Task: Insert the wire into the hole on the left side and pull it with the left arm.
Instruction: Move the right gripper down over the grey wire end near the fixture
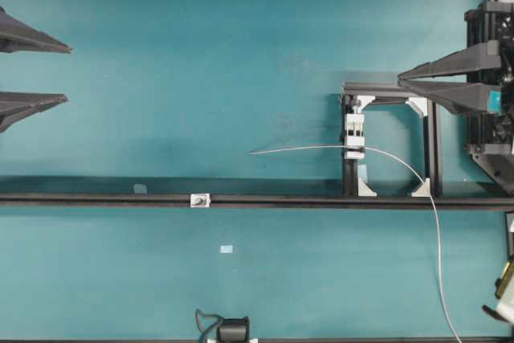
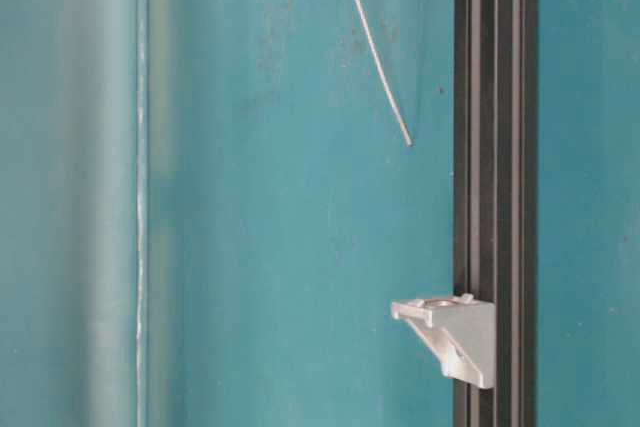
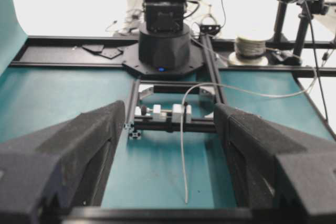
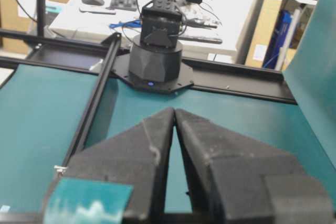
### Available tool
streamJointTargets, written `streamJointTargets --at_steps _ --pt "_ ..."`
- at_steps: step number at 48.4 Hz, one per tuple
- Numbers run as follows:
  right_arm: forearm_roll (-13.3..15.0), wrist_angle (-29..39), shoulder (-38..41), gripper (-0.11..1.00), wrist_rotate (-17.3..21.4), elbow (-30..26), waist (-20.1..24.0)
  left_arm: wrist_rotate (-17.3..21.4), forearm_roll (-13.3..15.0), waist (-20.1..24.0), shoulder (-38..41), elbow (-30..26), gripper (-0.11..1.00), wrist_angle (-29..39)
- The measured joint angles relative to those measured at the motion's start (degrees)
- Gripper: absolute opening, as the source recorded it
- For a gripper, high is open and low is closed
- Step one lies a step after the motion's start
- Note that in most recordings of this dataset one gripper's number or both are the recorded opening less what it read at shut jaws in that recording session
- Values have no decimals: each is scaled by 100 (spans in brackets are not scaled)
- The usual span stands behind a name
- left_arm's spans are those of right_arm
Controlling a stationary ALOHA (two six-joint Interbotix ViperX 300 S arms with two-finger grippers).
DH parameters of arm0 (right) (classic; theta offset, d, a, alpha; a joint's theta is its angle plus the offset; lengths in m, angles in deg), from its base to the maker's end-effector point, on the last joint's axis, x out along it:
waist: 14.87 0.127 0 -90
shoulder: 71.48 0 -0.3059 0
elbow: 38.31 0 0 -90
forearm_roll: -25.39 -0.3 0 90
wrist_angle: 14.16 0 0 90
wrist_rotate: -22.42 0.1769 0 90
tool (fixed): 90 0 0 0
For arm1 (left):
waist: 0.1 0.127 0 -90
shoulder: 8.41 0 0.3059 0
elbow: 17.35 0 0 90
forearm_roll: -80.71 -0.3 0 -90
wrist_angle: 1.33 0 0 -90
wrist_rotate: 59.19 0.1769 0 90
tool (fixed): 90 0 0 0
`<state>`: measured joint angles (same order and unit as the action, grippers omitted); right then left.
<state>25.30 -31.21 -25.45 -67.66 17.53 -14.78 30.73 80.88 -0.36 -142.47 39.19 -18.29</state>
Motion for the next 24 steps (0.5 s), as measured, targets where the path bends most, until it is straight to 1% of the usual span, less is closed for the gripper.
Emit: streamJointTargets --at_steps 1,2,5,8,10,13,16,20,24 --pt "0 0 0 24 0 9 0 0 0 0 0 9 24 -9" --pt "0 0 9 22 18 26 0 18 26 0 9 26 21 -26" --pt "0 0 70 9 26 132 0 -53 132 0 35 123 8 -97" --pt "0 -26 167 1 44 167 9 -70 167 0 70 158 -1 -149" --pt "0 -44 246 -1 62 176 9 -88 167 0 88 176 -5 -158" --pt "0 -79 387 -1 114 176 0 -149 167 0 123 185 -9 -176" --pt "0 -123 554 0 167 176 0 -176 176 0 176 193 -8 -176" --pt "0 -193 756 1 193 167 9 -185 176 0 334 220 -1 -185" --pt "0 -281 932 13 193 167 9 -185 176 0 545 237 13 -185"
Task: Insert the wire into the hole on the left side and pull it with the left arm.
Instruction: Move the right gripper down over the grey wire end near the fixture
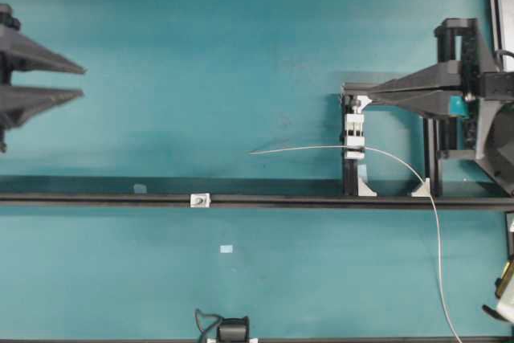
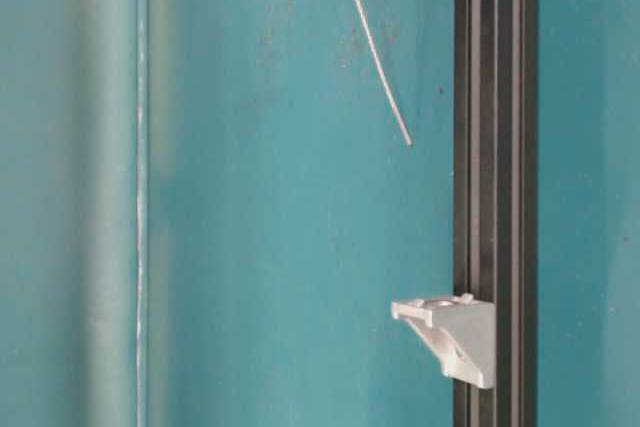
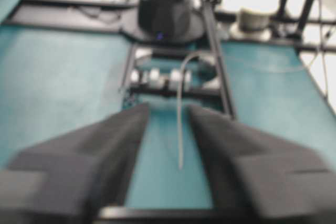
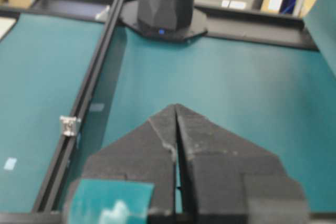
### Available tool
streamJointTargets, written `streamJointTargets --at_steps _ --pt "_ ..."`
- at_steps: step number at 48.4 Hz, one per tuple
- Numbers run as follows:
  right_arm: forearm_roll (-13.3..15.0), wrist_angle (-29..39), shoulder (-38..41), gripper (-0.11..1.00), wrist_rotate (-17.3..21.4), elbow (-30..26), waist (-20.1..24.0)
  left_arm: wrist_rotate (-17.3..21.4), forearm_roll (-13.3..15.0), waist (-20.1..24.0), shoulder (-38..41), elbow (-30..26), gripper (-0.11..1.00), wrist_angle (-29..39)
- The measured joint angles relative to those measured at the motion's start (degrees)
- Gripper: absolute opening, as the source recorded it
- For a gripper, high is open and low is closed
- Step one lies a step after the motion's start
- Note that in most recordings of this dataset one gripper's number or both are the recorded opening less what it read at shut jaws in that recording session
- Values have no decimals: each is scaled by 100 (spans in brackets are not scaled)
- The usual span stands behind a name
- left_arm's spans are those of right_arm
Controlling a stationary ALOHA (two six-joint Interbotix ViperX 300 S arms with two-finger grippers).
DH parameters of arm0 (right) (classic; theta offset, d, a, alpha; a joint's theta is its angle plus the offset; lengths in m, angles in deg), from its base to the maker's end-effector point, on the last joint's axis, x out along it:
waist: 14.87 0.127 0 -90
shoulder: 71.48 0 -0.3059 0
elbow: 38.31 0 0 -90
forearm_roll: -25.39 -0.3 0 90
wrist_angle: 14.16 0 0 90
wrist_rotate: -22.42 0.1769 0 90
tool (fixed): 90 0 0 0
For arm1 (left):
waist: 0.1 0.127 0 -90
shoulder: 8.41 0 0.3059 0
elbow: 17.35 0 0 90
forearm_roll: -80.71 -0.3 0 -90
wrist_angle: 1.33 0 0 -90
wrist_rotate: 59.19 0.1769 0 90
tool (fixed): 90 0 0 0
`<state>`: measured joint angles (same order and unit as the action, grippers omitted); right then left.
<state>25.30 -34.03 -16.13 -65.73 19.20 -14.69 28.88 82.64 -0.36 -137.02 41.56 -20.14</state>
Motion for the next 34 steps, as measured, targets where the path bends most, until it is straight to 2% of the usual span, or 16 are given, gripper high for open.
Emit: streamJointTargets --at_steps 4,11,12,14,16,34 --pt "0 -97 132 34 9 0 -9 0 9 0 185 18 33 -9" --pt "0 -185 220 78 26 0 0 0 9 0 510 18 76 -9" --pt "0 -193 229 82 35 0 -9 0 9 0 545 18 82 -9" --pt "0 -193 246 83 35 0 -9 0 9 0 606 18 90 -18" --pt "-9 -193 281 82 62 0 0 0 9 0 659 18 94 -44" --pt "-26 -185 853 82 492 0 -9 0 9 0 976 281 94 -536"
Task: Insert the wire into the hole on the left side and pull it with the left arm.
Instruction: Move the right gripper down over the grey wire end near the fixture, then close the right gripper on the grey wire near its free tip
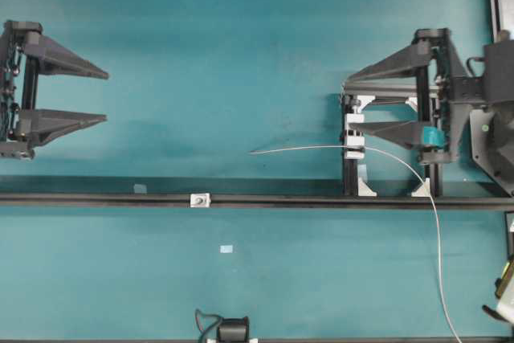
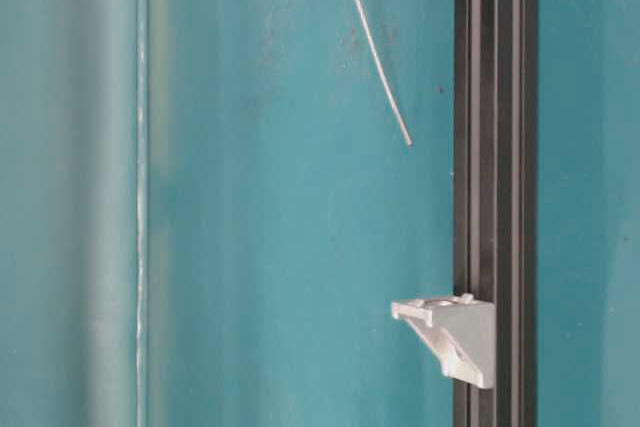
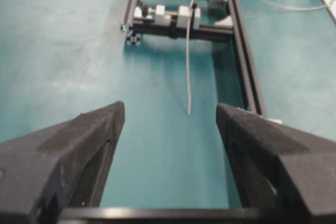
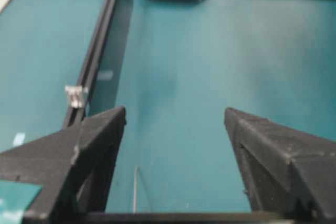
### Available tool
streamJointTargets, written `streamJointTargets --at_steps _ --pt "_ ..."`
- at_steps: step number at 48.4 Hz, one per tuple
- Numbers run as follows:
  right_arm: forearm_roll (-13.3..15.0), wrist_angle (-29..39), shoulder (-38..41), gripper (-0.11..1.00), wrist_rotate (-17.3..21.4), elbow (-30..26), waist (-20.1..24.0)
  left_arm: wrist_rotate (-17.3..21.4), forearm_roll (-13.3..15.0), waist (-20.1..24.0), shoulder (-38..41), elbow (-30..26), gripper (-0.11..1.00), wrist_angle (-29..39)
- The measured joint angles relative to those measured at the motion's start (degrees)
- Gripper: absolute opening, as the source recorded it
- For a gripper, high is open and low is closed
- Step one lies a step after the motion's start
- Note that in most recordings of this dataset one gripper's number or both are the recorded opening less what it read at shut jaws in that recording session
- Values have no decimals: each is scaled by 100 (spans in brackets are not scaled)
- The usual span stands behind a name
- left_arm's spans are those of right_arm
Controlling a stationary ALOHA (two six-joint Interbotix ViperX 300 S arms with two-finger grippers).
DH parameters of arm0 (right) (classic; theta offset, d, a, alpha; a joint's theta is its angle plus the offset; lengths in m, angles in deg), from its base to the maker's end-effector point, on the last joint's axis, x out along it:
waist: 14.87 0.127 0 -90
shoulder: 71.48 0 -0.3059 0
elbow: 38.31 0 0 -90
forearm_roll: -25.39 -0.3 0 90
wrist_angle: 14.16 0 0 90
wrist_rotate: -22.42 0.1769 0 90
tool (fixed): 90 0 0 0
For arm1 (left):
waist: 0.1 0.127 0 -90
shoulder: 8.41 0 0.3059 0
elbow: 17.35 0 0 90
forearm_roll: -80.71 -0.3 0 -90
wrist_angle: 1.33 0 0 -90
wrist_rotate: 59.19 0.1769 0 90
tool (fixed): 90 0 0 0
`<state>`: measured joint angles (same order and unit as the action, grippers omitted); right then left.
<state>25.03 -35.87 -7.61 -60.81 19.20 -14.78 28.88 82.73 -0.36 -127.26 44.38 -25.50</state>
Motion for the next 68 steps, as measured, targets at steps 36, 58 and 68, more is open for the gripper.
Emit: streamJointTargets --at_steps 36,58,68 --pt "0 378 2312 82 431 -800 62 -70 0 0 1063 70 94 -44" --pt "-9 519 3006 82 606 -1099 158 -352 18 0 1635 9 94 -44" --pt "-9 519 3243 82 606 -1187 167 -360 26 0 1837 0 94 -44"
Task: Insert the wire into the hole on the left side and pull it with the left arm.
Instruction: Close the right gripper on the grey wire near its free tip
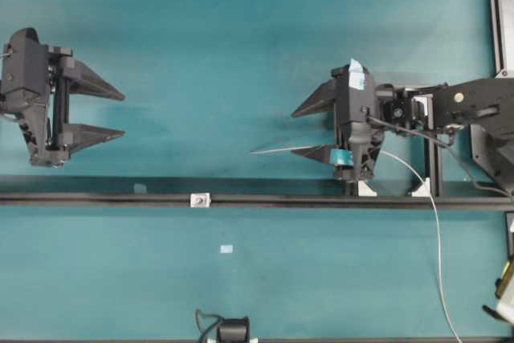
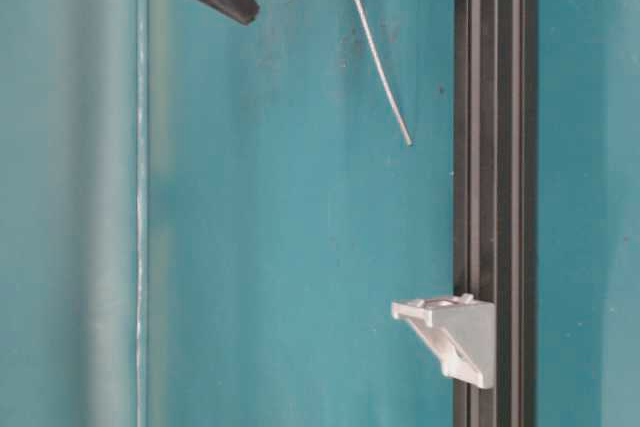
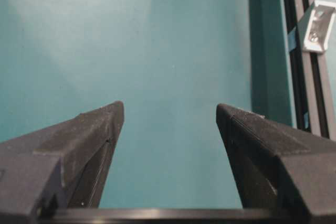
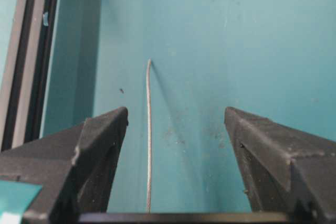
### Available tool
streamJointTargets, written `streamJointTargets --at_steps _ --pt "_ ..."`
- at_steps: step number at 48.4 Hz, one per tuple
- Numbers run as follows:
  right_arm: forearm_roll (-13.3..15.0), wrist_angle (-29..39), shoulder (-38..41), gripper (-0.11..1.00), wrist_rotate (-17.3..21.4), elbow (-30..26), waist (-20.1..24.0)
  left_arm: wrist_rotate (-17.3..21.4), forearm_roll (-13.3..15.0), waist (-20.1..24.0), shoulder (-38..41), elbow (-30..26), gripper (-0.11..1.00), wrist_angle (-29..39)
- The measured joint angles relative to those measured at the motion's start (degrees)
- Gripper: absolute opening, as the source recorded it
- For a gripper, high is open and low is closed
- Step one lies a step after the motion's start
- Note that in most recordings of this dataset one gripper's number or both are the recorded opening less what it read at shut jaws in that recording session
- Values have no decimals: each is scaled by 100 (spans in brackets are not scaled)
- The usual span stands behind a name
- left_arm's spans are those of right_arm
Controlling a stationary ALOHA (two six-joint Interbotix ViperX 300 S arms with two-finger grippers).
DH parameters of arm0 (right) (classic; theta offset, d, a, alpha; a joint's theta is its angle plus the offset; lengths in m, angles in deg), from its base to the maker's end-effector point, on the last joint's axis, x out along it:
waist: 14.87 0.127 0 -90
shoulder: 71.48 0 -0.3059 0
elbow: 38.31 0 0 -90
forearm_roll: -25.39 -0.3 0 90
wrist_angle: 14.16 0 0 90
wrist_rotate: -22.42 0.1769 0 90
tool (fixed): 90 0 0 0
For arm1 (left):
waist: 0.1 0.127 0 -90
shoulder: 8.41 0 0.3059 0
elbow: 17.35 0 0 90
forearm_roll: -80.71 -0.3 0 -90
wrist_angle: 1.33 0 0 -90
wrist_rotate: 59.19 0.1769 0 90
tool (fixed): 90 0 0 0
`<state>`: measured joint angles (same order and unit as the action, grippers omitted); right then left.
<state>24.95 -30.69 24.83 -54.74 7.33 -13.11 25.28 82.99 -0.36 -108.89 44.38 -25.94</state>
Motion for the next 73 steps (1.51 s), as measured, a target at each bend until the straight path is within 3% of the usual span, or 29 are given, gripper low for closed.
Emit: streamJointTargets --at_steps 67,73 --pt "0 264 923 81 114 -536 35 0 0 0 53 -53 94 0" --pt "9 264 923 70 114 -536 26 0 0 0 53 -44 94 0"
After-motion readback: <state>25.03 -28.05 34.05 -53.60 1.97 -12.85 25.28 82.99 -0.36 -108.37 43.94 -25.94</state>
